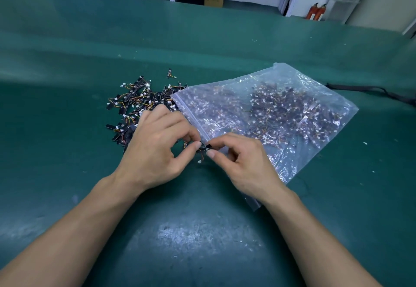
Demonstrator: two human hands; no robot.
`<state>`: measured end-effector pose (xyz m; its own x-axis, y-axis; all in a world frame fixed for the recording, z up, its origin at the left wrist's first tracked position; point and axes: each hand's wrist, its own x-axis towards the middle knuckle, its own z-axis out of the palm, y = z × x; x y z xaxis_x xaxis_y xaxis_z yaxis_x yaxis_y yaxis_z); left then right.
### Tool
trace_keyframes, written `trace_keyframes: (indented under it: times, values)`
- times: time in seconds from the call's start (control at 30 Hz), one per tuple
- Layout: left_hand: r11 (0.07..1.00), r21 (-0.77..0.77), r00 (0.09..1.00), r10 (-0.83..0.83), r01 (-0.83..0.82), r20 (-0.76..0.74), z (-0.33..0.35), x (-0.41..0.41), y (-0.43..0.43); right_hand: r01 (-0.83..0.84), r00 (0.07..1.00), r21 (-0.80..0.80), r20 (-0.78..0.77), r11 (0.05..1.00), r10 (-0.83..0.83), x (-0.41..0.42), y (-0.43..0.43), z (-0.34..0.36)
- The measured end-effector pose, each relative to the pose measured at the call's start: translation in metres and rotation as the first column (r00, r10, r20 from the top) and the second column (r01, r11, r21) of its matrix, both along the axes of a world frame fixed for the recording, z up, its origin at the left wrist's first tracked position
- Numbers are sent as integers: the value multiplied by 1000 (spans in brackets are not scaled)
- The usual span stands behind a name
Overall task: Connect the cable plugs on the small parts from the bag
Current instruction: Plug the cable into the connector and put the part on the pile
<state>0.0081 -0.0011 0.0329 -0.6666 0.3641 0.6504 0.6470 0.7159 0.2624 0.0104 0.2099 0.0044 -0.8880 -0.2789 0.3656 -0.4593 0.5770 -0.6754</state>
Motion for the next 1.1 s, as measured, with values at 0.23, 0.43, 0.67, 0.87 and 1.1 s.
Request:
trace_keyframes:
  times: [0.23, 0.43, 0.67, 0.87, 1.1]
  values:
    - [999, 41, 999, 0, -1, 32, -3, -1, -1, 35, 997, -138, 73, 990, -25, -1, 0, -5]
    - [997, 70, 994, 31, -39, 109, -6, -2, -4, 73, 986, -230, 165, 971, -35, 0, -2, -1]
    - [989, 86, 962, 95, -121, 257, -7, -3, -6, 70, 988, -195, 147, 978, -41, 1, -3, 1]
    - [990, 102, 949, 60, -96, 310, -6, -3, -5, 85, 985, -172, 163, 981, -57, 1, -3, 2]
    - [997, 72, 936, -10, -17, 351, -10, -2, -2, 76, 989, -154, 141, 985, -54, 3, -3, 5]
